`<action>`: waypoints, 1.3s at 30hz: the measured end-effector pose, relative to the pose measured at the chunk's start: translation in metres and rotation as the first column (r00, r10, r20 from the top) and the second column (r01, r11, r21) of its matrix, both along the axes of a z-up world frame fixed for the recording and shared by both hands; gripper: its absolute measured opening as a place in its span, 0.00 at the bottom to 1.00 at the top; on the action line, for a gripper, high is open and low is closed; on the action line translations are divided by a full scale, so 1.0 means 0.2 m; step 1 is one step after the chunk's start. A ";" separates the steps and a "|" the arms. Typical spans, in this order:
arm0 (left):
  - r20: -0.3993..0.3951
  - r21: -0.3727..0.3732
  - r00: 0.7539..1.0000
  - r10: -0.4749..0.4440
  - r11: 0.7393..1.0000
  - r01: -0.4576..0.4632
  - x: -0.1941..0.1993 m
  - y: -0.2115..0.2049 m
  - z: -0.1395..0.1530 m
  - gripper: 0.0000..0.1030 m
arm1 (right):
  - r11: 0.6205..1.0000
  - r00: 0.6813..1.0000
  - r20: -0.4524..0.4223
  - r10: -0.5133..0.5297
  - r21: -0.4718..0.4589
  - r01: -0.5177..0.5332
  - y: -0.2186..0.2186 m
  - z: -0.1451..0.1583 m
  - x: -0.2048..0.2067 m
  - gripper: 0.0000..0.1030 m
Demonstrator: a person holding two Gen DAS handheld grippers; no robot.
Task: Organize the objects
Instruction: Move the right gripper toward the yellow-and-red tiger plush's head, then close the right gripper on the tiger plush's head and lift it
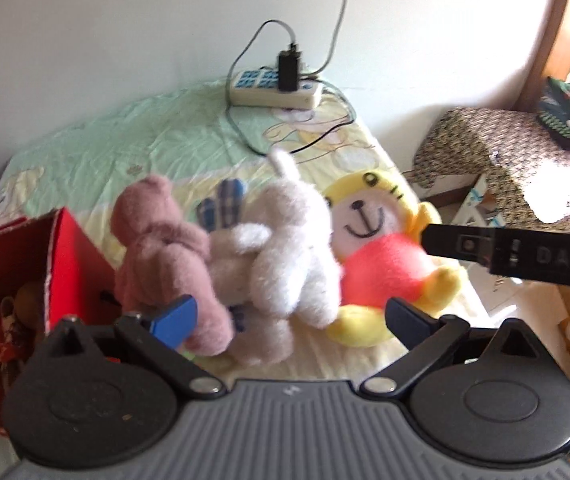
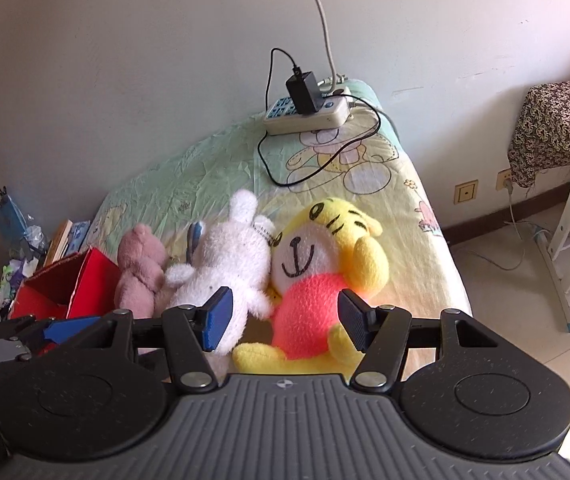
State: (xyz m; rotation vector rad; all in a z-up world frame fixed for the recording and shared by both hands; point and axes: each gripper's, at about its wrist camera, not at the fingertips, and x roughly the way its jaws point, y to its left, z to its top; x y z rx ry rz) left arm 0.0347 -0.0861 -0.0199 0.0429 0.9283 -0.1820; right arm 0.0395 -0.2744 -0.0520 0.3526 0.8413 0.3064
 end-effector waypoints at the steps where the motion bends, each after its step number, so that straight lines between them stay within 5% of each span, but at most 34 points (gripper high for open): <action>1: 0.013 -0.028 0.999 -0.032 0.999 0.032 0.00 -0.02 0.01 0.97 | 1.000 1.000 0.000 -0.016 0.009 0.016 -0.03 -0.01 0.01 0.60; 6: 0.052 -0.113 0.985 -0.162 0.979 0.167 0.06 -0.15 0.00 0.96 | 0.997 0.998 -0.023 -0.066 0.038 0.067 -0.14 -0.07 0.10 0.60; 11: -0.002 -0.183 0.967 -0.253 0.951 0.248 0.15 -0.27 -0.10 0.94 | 0.993 0.994 -0.089 -0.060 0.095 0.068 -0.20 -0.20 0.20 0.61; 20: -0.127 -0.209 0.953 -0.275 0.947 0.245 0.35 -0.32 -0.30 0.91 | 0.961 0.976 -0.216 0.033 0.274 0.029 -0.26 -0.39 0.35 0.61; 27: -0.136 -0.154 0.955 -0.264 0.958 0.243 0.42 -0.36 -0.40 0.94 | 0.939 0.957 -0.269 0.108 0.345 -0.009 -0.21 -0.52 0.47 0.62; 32: -0.119 -0.156 0.958 -0.262 0.957 0.243 0.44 -0.35 -0.42 0.94 | 0.902 0.947 -0.283 0.153 0.431 -0.016 -0.21 -0.58 0.50 0.48; 39: -0.097 -0.180 0.943 -0.317 0.938 0.297 0.37 -0.40 -0.39 0.90 | 0.913 0.961 -0.223 0.164 0.403 -0.062 -0.27 -0.48 0.43 0.39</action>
